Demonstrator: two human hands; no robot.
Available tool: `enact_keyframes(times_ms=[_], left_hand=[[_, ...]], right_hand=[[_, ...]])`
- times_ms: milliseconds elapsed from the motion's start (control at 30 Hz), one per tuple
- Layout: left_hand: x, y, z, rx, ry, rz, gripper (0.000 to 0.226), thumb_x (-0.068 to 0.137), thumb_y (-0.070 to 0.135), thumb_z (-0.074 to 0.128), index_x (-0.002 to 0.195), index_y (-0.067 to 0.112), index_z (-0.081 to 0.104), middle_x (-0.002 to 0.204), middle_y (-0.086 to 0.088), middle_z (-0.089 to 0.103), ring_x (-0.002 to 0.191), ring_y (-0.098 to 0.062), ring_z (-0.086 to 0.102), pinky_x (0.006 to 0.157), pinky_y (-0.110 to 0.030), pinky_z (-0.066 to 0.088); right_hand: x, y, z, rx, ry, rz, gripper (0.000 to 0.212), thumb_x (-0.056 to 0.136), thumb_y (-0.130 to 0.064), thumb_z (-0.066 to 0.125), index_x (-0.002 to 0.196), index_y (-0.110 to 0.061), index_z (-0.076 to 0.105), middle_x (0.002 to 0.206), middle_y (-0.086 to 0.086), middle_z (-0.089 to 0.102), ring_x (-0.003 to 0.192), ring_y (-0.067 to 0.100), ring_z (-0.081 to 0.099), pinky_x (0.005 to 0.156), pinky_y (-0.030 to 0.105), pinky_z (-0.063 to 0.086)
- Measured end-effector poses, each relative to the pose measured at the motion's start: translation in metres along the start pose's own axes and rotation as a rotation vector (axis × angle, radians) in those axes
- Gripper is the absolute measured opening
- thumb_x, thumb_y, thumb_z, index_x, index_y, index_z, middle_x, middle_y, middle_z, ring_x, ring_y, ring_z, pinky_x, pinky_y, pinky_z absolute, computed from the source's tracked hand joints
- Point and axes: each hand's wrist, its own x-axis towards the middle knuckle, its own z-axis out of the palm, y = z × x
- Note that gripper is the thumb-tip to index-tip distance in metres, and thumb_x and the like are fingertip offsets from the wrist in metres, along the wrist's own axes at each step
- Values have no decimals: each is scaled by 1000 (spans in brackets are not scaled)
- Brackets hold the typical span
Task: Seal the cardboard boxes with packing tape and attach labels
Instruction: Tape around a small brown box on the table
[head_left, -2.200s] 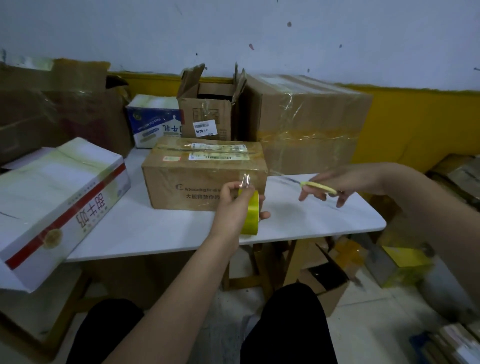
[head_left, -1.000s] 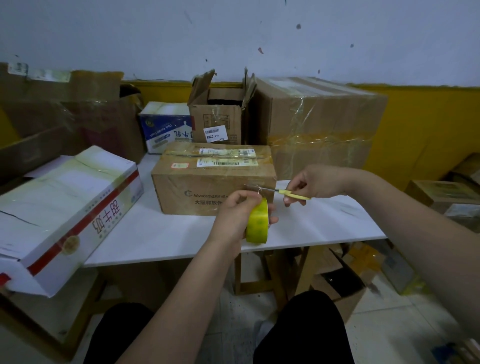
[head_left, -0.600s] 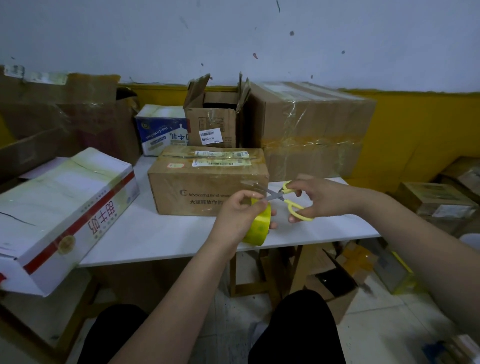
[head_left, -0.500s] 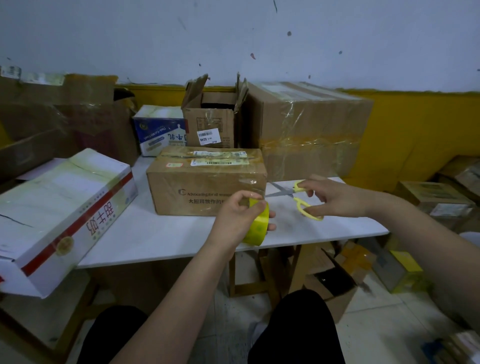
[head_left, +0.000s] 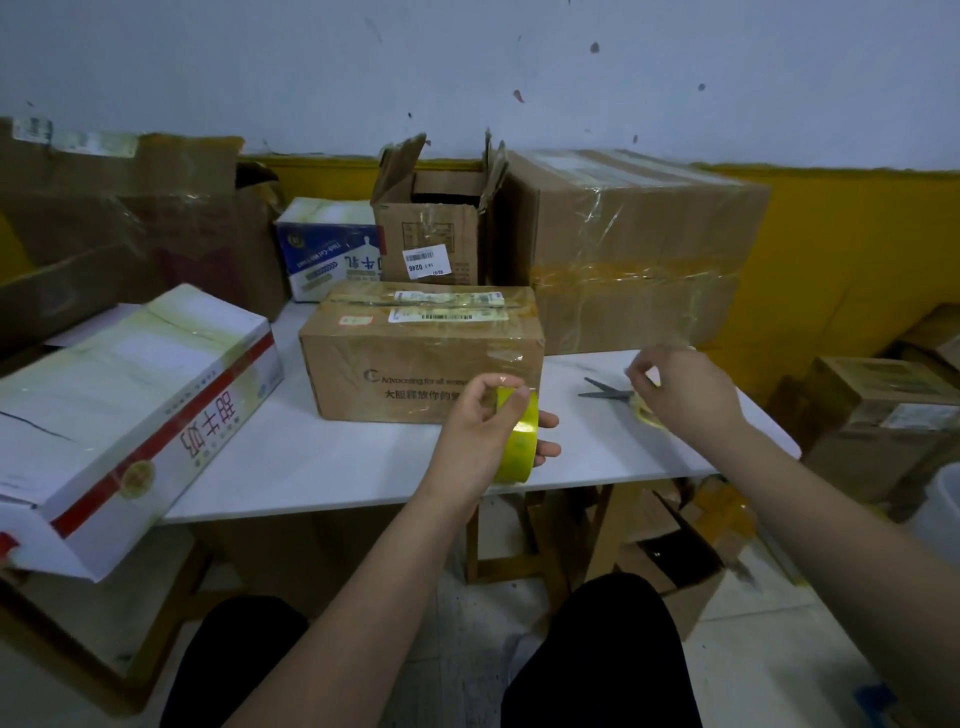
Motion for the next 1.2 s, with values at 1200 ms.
enact_keyframes(times_ms=[1200], left_hand=[[-63,-68,-101,265,609,-86,66,100,47,50,151,58,9,90,-8,74,70,-28,73,68,-45,62]], right_hand=[[-70,-233,66,505,-191,-314,17,83,-33,78,89,-18,71,99,-4,56,86,11,57,77,30,50]])
